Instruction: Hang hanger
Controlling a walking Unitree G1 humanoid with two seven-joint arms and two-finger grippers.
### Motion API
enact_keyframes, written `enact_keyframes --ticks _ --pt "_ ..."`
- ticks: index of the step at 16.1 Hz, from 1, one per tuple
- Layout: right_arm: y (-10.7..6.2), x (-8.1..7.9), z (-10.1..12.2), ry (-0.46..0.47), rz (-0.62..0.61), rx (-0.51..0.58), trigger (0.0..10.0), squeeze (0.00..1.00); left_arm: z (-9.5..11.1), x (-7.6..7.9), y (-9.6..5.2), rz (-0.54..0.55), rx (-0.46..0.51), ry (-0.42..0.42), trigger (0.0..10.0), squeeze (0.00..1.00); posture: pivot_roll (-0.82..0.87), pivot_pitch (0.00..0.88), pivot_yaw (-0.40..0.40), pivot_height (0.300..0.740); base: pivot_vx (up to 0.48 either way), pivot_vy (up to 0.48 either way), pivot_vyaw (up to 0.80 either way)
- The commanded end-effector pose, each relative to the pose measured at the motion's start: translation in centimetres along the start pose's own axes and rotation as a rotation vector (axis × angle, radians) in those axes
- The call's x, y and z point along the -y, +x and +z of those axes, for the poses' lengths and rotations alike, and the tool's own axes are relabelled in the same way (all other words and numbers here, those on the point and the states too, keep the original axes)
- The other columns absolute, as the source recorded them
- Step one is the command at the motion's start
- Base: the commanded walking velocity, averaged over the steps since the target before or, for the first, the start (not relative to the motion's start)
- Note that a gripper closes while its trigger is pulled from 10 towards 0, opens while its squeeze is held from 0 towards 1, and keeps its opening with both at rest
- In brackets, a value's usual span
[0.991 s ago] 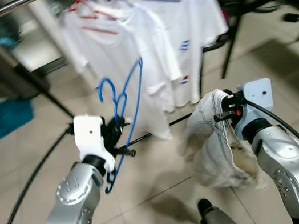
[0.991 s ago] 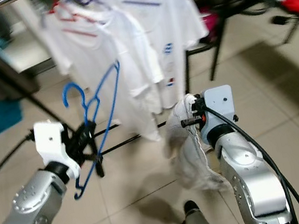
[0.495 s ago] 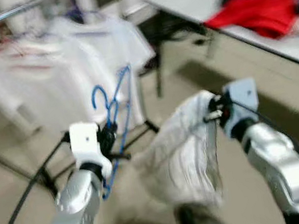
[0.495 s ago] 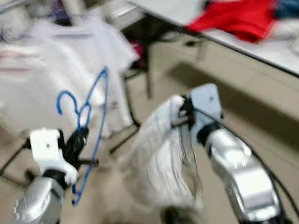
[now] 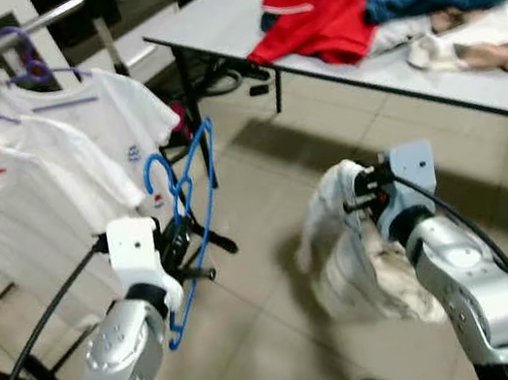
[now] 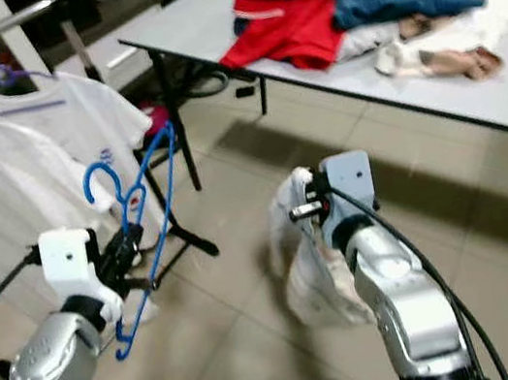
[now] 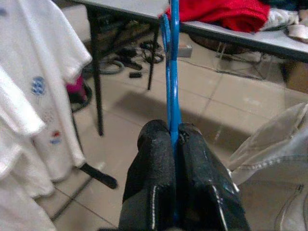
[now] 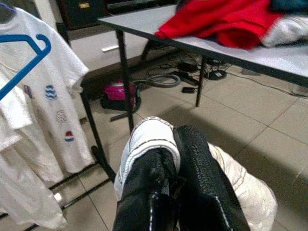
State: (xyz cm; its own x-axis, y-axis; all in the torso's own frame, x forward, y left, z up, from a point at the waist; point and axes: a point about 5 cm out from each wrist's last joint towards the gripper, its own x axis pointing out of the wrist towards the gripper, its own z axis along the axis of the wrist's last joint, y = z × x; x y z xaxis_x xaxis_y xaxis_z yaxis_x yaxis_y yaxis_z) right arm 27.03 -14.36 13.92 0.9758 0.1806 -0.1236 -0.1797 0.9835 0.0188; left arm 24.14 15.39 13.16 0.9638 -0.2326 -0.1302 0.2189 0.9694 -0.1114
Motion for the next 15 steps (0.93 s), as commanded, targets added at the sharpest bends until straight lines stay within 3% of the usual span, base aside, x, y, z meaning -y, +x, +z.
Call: enact_keyframes --ticks 1,3,4,7,9,11,15 --pt "-0.6 0.4 1.3 -0.002 -0.016 0.058 10.0 0.00 0.8 0.2 0.2 0.009 0.031 -0.012 10.0 0.00 -0.06 0.091 0.060 0.740 0.000 0.000 -0.80" --pt "-0.9 0.5 1.1 -0.035 0.007 0.055 10.0 0.00 0.4 0.1 0.2 0.034 0.022 0.012 10.0 0.00 -0.07 0.086 0.071 0.740 0.000 0.000 -0.80" --pt "-1.1 1.4 1.3 -0.041 -0.046 0.063 10.0 0.00 0.0 -0.3 0.5 0.059 0.022 0.150 10.0 0.00 -0.09 0.077 0.078 0.740 0.000 0.000 -0.80" --pt "-1.0 1.7 1.6 -0.028 -0.067 0.056 10.0 0.00 0.9 -0.4 1.1 0.089 0.067 0.143 10.0 0.00 -0.08 0.108 0.029 0.740 0.000 0.000 -0.80" --pt "-0.8 0.8 1.6 -0.054 0.003 0.048 10.0 0.00 0.6 0.0 -0.1 0.076 0.072 0.059 10.0 0.00 -0.08 0.107 0.018 0.740 0.000 0.000 -0.80" --pt "-0.8 1.2 1.8 -0.057 -0.011 0.052 10.0 0.00 -0.3 0.5 -0.5 0.061 0.059 0.058 10.0 0.00 -0.09 0.099 0.020 0.740 0.000 0.000 -0.80" --pt "-0.7 1.5 2.4 -0.042 -0.046 0.071 10.0 0.00 0.8 0.7 0.4 0.020 0.100 0.080 10.0 0.00 -0.10 0.086 0.039 0.740 0.000 0.000 -0.80"
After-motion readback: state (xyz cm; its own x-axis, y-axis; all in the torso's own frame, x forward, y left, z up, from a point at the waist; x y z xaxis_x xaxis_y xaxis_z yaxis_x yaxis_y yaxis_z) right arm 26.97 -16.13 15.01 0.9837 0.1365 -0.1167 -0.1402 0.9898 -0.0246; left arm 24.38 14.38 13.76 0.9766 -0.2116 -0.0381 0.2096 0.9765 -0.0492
